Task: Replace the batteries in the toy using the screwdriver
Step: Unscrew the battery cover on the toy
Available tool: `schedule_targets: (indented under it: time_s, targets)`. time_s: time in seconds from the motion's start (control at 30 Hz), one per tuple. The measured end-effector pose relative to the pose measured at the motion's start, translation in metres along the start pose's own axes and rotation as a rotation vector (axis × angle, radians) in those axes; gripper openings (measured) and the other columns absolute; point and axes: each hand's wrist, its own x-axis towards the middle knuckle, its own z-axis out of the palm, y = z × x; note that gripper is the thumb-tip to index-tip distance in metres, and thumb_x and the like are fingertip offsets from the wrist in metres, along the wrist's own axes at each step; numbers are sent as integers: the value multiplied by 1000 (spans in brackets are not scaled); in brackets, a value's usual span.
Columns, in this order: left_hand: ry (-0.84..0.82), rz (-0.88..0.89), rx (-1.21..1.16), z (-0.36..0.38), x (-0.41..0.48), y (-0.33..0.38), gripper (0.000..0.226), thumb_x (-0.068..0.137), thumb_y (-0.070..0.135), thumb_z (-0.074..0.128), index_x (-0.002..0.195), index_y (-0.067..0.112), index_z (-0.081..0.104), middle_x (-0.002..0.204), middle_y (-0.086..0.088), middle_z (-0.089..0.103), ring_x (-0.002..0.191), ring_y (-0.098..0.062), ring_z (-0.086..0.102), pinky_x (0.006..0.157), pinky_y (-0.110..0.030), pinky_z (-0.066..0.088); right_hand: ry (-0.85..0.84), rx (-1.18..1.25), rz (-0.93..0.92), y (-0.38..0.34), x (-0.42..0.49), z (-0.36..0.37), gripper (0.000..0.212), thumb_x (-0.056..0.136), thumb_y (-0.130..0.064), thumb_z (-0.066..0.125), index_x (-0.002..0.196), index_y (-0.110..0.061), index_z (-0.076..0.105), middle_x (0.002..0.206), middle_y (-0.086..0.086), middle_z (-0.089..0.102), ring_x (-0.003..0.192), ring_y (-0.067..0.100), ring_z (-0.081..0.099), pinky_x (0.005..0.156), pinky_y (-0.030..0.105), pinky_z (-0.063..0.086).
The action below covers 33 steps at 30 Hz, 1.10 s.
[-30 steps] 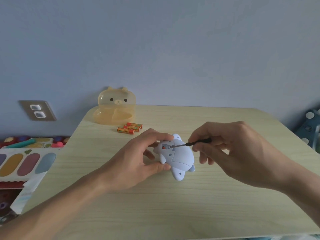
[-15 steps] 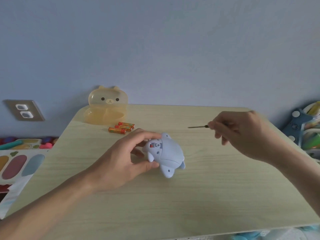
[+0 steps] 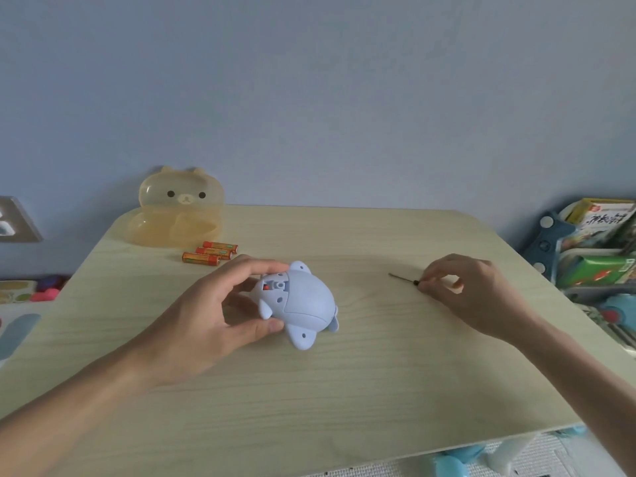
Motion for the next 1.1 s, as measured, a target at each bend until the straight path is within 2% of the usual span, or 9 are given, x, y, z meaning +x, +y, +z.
schedule_targets:
  time_s: [0.13, 0.23, 0.37, 0.43, 0.57, 0.7, 0.83, 0.93, 1.1]
  targets:
    - [-7, 7, -3, 1, 0, 1, 52, 82, 26, 82, 126, 49, 66, 124, 8, 71, 115, -13, 70, 101, -37, 57, -45, -8, 13, -1, 1, -5, 5, 89, -37, 77, 89, -31, 78, 97, -16, 73, 92, -7, 62, 76, 22, 47]
    - [-15, 2, -6, 1, 0, 1, 53, 84, 23, 83, 126, 49, 65, 126, 7, 70, 117, -13, 70, 101, -35, 57, -47, -41, 20, -11, 1, -12, 19, 88, -44, 76, 101, -30, 76, 103, -18, 72, 94, -3, 63, 80, 24, 49]
    - [-31, -10, -34, -1, 1, 2, 52, 85, 23, 83, 127, 47, 65, 132, 4, 69, 119, -13, 71, 100, -29, 59, -72, 20, -202, -72, 1, -28, 34, 86, -50, 73, 118, -38, 69, 120, -24, 67, 102, -16, 57, 82, 7, 46]
    - [-42, -17, -49, -1, 2, 3, 53, 88, 14, 83, 129, 42, 65, 129, 1, 70, 114, -15, 74, 97, -26, 60, -177, 52, -353, -113, -1, -32, 43, 85, -54, 73, 126, -44, 62, 137, -27, 57, 113, -13, 56, 90, 8, 46]
    - [-73, -46, -80, -2, 2, 7, 50, 85, 19, 84, 128, 36, 65, 119, 2, 75, 110, -13, 75, 93, -22, 58, -429, -16, -493, -165, -1, -24, 63, 84, -54, 77, 138, -52, 45, 156, -27, 25, 126, -6, 47, 97, 20, 49]
    - [-115, -44, -71, -4, 0, 8, 48, 91, 5, 81, 124, 35, 64, 118, -2, 75, 112, -19, 75, 94, -29, 60, -471, -49, -558, -176, 1, -15, 67, 84, -49, 80, 138, -56, 41, 153, -23, 19, 137, 6, 47, 96, 38, 57]
    - [-130, -32, -75, -5, 0, 8, 45, 91, 3, 81, 124, 30, 65, 108, 1, 71, 111, -21, 74, 93, -31, 61, -476, -107, -595, -179, 4, -16, 69, 85, -50, 79, 140, -56, 39, 149, -22, 19, 135, 6, 45, 93, 38, 58]
    - [-143, -13, -49, -5, 1, 10, 46, 91, -3, 79, 122, 28, 66, 99, 13, 68, 109, -19, 73, 93, -32, 62, -490, -143, -603, -184, 6, -18, 73, 84, -50, 79, 141, -59, 35, 142, -21, 24, 129, 12, 50, 89, 38, 59]
    - [-155, 25, -32, -4, 3, 12, 42, 92, -5, 77, 114, 29, 66, 110, -3, 67, 115, -26, 70, 93, -37, 63, -503, -160, -564, -189, 8, -19, 68, 79, -44, 86, 128, -57, 41, 133, -21, 27, 118, 15, 53, 81, 41, 61]
